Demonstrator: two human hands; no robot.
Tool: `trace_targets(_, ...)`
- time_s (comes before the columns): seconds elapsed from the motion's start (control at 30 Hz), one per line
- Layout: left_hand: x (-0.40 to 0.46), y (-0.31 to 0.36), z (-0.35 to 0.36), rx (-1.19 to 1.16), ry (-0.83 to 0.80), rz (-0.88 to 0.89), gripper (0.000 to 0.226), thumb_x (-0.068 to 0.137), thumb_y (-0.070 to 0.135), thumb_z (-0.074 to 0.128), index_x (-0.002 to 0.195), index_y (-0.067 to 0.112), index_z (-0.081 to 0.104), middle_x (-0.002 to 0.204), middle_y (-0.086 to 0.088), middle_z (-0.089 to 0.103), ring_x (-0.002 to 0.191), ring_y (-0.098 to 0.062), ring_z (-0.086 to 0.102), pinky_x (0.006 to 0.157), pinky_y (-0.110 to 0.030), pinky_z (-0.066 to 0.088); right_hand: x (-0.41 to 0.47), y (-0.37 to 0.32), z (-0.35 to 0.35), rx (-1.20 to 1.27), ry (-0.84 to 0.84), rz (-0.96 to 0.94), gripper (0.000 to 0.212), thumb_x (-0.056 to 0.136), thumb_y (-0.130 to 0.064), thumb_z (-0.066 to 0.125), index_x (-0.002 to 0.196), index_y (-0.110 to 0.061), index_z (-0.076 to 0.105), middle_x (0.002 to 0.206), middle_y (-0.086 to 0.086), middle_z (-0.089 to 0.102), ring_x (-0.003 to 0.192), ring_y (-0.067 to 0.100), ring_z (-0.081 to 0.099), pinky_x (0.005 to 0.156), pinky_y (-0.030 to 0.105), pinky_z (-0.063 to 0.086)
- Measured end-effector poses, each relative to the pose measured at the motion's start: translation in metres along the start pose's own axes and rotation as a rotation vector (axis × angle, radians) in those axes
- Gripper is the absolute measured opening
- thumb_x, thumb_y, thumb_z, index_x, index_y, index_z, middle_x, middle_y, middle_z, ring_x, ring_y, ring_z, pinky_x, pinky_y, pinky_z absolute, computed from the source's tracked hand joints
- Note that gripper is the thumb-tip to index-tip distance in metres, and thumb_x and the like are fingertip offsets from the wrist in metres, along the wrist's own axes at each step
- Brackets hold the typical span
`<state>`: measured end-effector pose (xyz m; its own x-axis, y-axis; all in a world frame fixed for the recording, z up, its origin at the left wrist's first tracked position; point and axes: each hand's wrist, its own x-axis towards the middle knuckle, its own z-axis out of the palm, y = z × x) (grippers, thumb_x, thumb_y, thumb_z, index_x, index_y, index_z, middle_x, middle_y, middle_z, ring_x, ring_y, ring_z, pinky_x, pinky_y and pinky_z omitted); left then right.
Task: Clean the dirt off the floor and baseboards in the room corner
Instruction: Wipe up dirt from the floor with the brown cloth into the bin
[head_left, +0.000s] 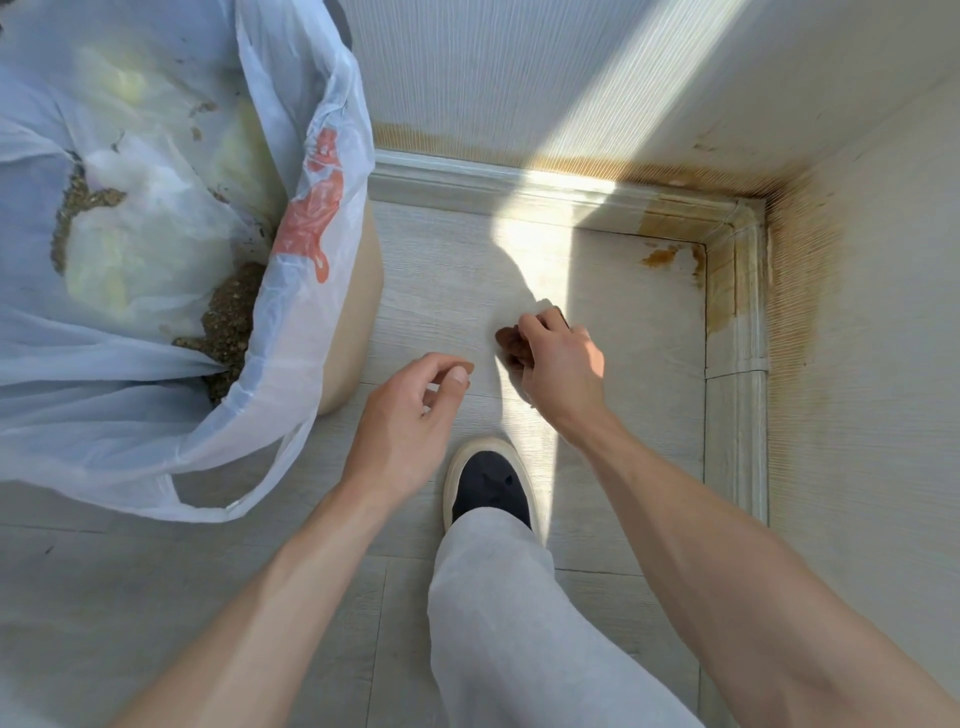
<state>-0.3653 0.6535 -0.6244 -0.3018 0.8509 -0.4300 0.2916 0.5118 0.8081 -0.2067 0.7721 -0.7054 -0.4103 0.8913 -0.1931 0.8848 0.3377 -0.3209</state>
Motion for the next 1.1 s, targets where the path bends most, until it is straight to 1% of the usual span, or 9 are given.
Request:
trace_targets(0.1, -0.003, 0.006, 0.000, 0.009, 0.006, 0.018, 0.022, 0.106, 0.037, 0.049, 0.115, 0.034, 0.069, 0.106, 0.021, 0.070, 0.094, -0.002, 0.065, 0.085, -0.033, 0.056, 0.007, -0.006, -0.004, 0.248, 0.103, 0.148, 0.019, 0.078, -0.008, 0.063, 0.091, -0.020, 0.055, 0.097, -0.001, 0.060, 0.077, 0.028, 0.054, 0.066, 0.033, 0.041)
trace_targets(0.27, -0.015, 0.039, -0.013, -0.017, 0.012, 0.134, 0.021, 0.105, 0.033, 0.051, 0.117, 0.030, 0.069, 0.108, 0.019, 0.068, 0.097, -0.003, 0.064, 0.083, -0.028, 0.055, -0.004, -0.002, -0.030, 1.061, 0.237, 0.533, 0.028, 0.077, 0.008, 0.063, 0.080, -0.018, 0.052, 0.073, -0.002, 0.061, 0.067, 0.014, 0.056, 0.066, 0.025, 0.047)
trace_targets(0.43, -0.045, 0.110, -0.060, 0.018, 0.015, 0.487, 0.025, 0.106, 0.023, 0.054, 0.128, 0.026, 0.064, 0.119, 0.015, 0.065, 0.108, -0.008, 0.065, 0.086, -0.017, 0.051, -0.025, -0.015, -0.109, 1.530, 0.191, 0.453, 0.041, 0.085, 0.021, 0.053, 0.090, -0.019, 0.058, 0.081, 0.000, 0.069, 0.069, 0.016, 0.063, 0.067, 0.034, 0.050)
trace_targets(0.63, -0.034, 0.144, -0.182, -0.085, 0.409, 0.560, 0.022, 0.101, 0.016, 0.055, 0.115, 0.029, 0.065, 0.108, 0.012, 0.072, 0.095, -0.013, 0.072, 0.078, -0.031, 0.059, 0.006, -0.117, -0.240, 1.437, -0.119, -0.311, 0.039, 0.069, 0.006, 0.067, 0.098, -0.015, 0.052, 0.084, 0.006, 0.062, 0.062, 0.014, 0.060, 0.048, 0.021, 0.048)
trace_targets(0.73, -0.036, 0.136, -0.213, 0.046, 0.461, 0.558, 0.024, 0.099, 0.017, 0.060, 0.111, 0.037, 0.067, 0.107, 0.012, 0.073, 0.095, -0.013, 0.072, 0.074, -0.031, 0.061, 0.035, -0.176, -0.264, 1.137, -0.231, -0.539, 0.037, 0.072, 0.005, 0.071, 0.098, -0.015, 0.053, 0.091, 0.016, 0.061, 0.075, 0.024, 0.063, 0.056, 0.033, 0.053)
trace_targets(0.8, -0.037, 0.132, -0.218, 0.130, 0.449, 0.579, 0.029, 0.097, 0.014, 0.064, 0.109, 0.041, 0.067, 0.106, 0.013, 0.071, 0.094, -0.009, 0.071, 0.076, -0.025, 0.060, 0.050, -0.206, -0.265, 0.981, -0.248, -0.571, 0.034, 0.072, 0.003, 0.070, 0.097, -0.017, 0.057, 0.093, 0.021, 0.061, 0.081, 0.030, 0.066, 0.061, 0.038, 0.055)
trace_targets(0.9, -0.038, 0.120, -0.218, 0.190, 0.427, 0.577, 0.031, 0.097, 0.011, 0.063, 0.115, 0.036, 0.068, 0.110, 0.009, 0.068, 0.096, -0.015, 0.071, 0.082, -0.041, 0.062, 0.066, -0.233, -0.258, 1.011, -0.379, -0.505, 0.029, 0.074, 0.002, 0.062, 0.093, -0.020, 0.059, 0.091, 0.014, 0.063, 0.079, 0.028, 0.066, 0.057, 0.033, 0.053)
trace_targets(1.03, -0.044, 0.108, -0.201, 0.214, 0.404, 0.507, 0.049, 0.100, 0.007, 0.054, 0.145, 0.027, 0.055, 0.132, 0.016, 0.056, 0.116, -0.013, 0.064, 0.093, -0.035, 0.058, 0.076, -0.250, -0.250, 1.099, -0.509, -0.270, 0.008, 0.091, -0.015, 0.050, 0.089, -0.013, 0.057, 0.085, 0.007, 0.057, 0.073, 0.026, 0.054, 0.066, 0.037, 0.048)
trace_targets(1.1, -0.046, 0.105, -0.189, 0.258, 0.371, 0.488, 0.058, 0.099, 0.010, 0.053, 0.155, 0.024, 0.045, 0.145, 0.019, 0.046, 0.132, -0.008, 0.053, 0.105, -0.032, 0.051, 0.077, -0.255, -0.246, 1.123, -0.599, -0.235, 0.027, 0.097, -0.034, 0.050, 0.086, -0.011, 0.057, 0.079, 0.006, 0.059, 0.070, 0.025, 0.055, 0.068, 0.037, 0.050)
